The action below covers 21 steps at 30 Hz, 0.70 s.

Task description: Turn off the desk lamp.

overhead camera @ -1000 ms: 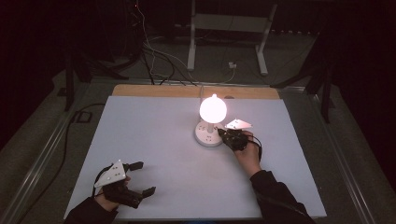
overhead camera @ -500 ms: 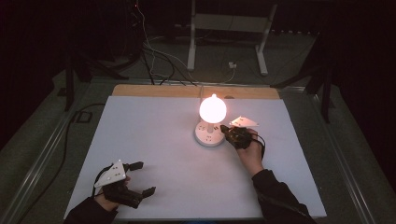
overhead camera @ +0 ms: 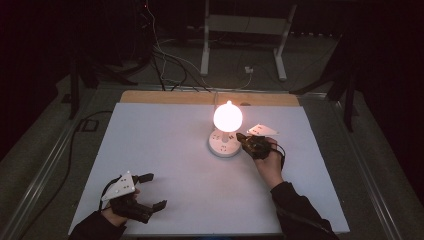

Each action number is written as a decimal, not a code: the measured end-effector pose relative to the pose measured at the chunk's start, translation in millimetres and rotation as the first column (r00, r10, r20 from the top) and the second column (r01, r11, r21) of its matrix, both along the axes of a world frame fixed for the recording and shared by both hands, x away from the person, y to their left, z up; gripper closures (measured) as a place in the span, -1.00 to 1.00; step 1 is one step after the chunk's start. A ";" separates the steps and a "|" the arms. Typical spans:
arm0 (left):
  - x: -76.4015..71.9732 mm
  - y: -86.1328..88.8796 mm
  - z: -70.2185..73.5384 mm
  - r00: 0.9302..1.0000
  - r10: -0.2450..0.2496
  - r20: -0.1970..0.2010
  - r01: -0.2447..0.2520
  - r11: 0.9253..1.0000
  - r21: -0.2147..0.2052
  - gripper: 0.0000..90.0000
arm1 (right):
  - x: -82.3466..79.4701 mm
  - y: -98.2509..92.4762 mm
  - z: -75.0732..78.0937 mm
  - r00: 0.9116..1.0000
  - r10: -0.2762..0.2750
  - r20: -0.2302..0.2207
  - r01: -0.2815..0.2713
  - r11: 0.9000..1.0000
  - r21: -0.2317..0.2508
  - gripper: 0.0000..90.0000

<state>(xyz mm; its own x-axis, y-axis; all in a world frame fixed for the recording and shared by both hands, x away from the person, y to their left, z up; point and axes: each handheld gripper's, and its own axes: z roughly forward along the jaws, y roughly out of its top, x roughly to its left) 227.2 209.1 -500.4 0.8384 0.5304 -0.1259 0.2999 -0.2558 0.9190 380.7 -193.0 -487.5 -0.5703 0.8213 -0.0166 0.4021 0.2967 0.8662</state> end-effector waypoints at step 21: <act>0.2 0.4 0.1 1.000 0.001 -0.001 -0.001 1.000 -0.003 -0.99 | 6.0 3.3 -17.3 0.999 -0.005 -0.043 0.004 1.000 -0.030 1.00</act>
